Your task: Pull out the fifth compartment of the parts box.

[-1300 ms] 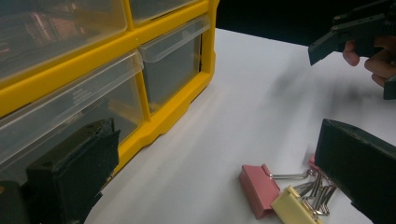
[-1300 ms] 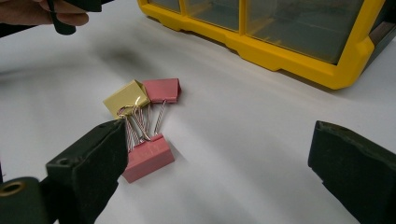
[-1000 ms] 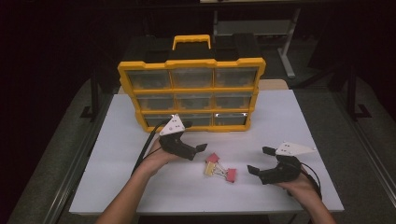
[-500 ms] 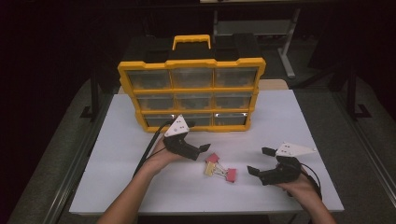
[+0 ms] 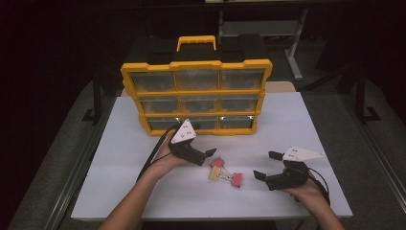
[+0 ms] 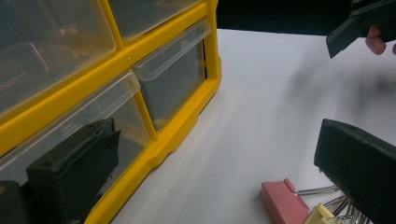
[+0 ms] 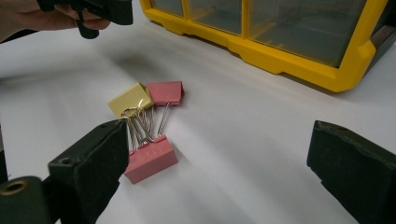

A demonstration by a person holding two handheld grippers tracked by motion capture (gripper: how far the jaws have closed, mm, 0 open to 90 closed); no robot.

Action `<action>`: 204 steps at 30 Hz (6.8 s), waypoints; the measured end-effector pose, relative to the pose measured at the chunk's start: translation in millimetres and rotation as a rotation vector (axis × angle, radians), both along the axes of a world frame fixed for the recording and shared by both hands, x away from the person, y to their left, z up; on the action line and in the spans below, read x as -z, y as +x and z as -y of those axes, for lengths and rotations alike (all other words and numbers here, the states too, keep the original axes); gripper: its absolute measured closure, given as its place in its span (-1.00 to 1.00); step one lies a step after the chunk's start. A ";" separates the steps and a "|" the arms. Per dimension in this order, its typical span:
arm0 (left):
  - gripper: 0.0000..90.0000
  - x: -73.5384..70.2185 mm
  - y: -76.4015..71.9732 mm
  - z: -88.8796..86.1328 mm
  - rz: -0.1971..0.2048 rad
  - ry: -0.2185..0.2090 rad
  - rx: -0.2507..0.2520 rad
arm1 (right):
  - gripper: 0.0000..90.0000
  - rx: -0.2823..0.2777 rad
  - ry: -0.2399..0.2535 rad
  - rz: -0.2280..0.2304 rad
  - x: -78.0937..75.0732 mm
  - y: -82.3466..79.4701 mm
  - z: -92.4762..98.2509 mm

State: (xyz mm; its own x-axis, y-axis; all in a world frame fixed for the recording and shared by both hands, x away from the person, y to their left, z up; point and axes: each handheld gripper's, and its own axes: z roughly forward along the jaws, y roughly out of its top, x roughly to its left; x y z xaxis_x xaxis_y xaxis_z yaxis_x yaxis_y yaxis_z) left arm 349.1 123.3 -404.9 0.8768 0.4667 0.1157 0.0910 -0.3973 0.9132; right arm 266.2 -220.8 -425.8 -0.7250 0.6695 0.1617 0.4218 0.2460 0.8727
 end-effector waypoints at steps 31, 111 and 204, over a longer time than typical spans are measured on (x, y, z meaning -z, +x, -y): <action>-1.00 -6.0 -4.7 0.7 0.125 0.065 0.021 | -0.89 -0.001 0.002 0.010 -1.4 -0.7 0.6; -1.00 -0.8 -16.6 9.3 0.503 0.372 0.025 | -0.89 -0.003 -0.009 0.012 -1.1 -1.4 -0.3; -1.00 -9.7 -24.7 17.6 0.948 0.602 -0.034 | -0.89 0.004 -0.018 0.020 -2.0 -3.6 -1.8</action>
